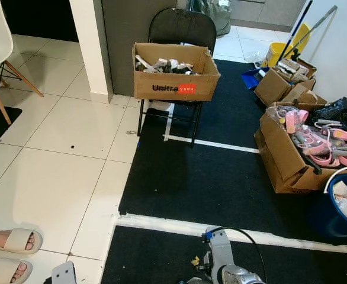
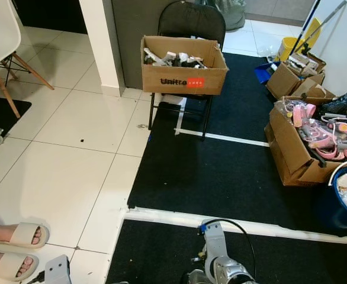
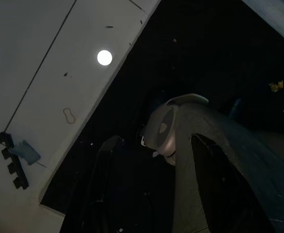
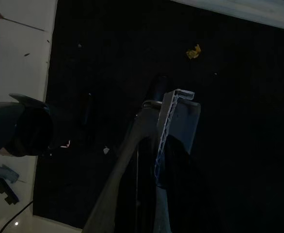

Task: Picking trash to rubbish bin

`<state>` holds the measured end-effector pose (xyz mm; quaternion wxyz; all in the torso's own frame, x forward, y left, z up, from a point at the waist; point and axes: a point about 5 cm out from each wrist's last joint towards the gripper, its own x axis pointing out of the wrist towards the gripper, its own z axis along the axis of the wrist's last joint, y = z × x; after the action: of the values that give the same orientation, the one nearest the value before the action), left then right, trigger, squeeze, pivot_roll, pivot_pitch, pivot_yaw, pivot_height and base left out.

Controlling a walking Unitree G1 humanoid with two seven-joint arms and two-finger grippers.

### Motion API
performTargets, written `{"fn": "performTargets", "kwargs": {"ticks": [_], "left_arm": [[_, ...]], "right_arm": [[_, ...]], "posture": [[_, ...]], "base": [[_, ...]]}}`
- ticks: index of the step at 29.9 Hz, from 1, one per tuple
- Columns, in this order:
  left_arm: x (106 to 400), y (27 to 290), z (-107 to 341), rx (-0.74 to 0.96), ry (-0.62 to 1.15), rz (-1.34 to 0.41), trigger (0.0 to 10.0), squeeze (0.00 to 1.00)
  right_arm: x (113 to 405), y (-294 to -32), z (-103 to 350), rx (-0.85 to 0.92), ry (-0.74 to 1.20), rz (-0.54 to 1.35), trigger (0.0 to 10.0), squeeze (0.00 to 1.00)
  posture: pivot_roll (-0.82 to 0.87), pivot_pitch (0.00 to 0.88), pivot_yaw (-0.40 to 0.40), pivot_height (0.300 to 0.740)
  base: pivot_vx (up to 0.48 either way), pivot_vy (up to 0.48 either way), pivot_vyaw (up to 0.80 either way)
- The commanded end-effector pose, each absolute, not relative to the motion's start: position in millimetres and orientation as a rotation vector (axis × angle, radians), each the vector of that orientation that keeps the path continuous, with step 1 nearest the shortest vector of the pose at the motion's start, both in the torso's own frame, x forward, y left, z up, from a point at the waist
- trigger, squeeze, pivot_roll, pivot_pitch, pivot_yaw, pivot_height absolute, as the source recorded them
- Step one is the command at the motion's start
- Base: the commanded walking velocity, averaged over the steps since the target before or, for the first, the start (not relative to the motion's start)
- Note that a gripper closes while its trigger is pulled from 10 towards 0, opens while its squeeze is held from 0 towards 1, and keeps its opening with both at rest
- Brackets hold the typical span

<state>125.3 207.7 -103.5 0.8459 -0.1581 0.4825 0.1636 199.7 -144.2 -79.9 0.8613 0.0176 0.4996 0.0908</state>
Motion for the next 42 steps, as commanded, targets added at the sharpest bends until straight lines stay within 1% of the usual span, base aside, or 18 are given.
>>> {"fn": "performTargets", "kwargs": {"ticks": [1,16,42], "left_arm": [[115.5,206.9,-106.8,-0.329,1.054,0.342,10.0,0.0],[116.6,204.3,-106.9,-0.335,1.053,0.338,10.0,0.0],[115.5,207.1,-106.6,-0.34,1.048,0.343,10.0,0.0]], "right_arm": [[195.6,-145.7,-82.0,0.037,1.063,0.189,10.0,0.0],[196.3,-146.5,-81.6,0.036,1.061,0.188,10.0,0.0],[196.7,-146.8,-81.4,0.035,1.06,0.188,10.0,0.0]], "posture": [[0.1,0.065,-0.047,0.74],[0.09,0.066,-0.044,0.74],[0.09,0.055,-0.047,0.74]], "base": [[0.0,0.0,0.0],[0.0,0.0,0.0],[0.0,0.0,0.0]]}}
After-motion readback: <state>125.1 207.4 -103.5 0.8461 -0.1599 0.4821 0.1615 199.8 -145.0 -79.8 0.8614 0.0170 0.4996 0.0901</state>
